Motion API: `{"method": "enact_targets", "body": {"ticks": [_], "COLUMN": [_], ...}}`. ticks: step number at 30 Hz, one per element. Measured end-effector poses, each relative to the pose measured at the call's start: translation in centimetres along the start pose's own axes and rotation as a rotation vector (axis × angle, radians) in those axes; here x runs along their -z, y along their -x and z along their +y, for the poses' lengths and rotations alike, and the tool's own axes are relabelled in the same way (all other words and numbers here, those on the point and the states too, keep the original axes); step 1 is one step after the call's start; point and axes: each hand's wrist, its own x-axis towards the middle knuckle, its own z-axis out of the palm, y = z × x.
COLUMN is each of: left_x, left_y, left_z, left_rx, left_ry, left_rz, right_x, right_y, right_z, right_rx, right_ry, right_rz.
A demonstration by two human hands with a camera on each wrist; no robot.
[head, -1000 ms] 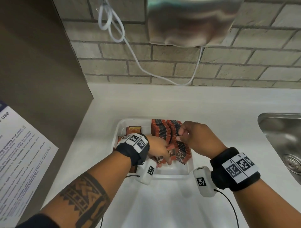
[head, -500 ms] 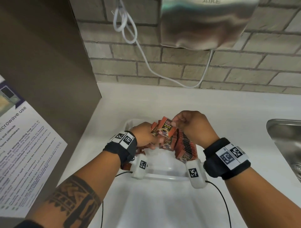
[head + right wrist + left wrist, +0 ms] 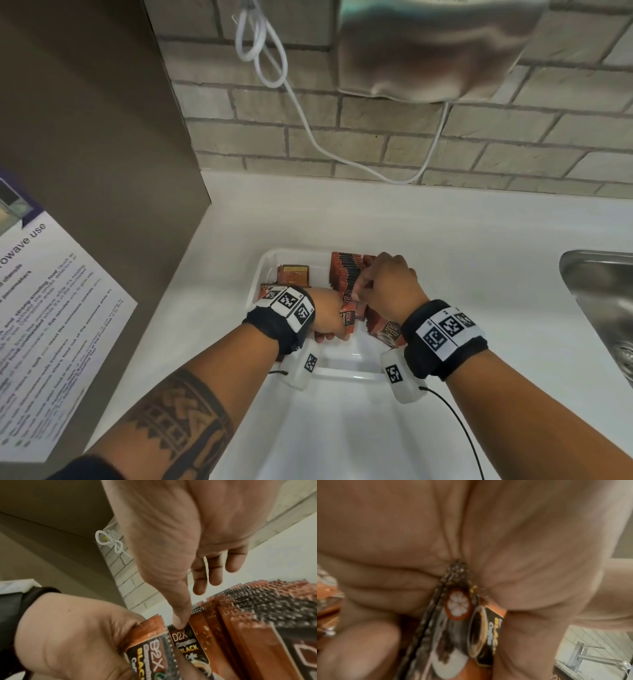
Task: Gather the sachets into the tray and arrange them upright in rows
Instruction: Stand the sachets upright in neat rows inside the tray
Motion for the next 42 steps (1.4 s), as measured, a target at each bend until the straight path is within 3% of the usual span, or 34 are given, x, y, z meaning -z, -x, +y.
{"method": "enact_targets", "body": {"ticks": [11, 18, 21, 24, 28, 31, 36, 40, 42], "left_x": [0.0, 0.3, 0.7, 1.2, 1.9, 1.9, 2.0, 2.2, 2.1], "left_y": [-0.5, 0.1, 0.4, 0.8, 2.0, 2.4, 1.7, 1.9, 1.9], "left_z": [0.4, 0.3, 0.0, -0.7, -1.2, -1.0, -1.9, -2.8, -2.5], "left_rx": [0.048, 0.030, 0.009, -0.028, -0.213, -0.310, -0.246, -0.060, 0.019], "left_ry": [0.081, 0.121, 0.152, 0.313, 0.795, 0.871, 0.550, -0.063, -0.247], "left_rz": [-0.013, -0.009, -0.003, -0.012, 0.042, 0.100, 0.242, 0.310, 0.288], "right_x": [-0.3, 0.7, 1.3, 2.0, 2.5, 2.9, 3.2, 2.9, 2.2], "right_y": [-0.9, -1.1, -0.6, 0.6, 1.3, 1.0, 0.8, 0.9, 0.9], "right_z": [0.8, 1.4, 1.6, 1.5, 1.2, 1.0, 0.8, 1.1, 1.1], "right_rx": [-0.026, 0.031, 0.087, 0.132, 0.145, 0.134, 0.122, 0.137, 0.120], "right_ry": [-0.062, -0.175, -0.234, -0.288, -0.369, -0.457, -0.497, -0.348, -0.283], "right_rz": [0.004, 0.088, 0.061, -0.013, -0.052, 0.000, 0.104, 0.149, 0.113]}}
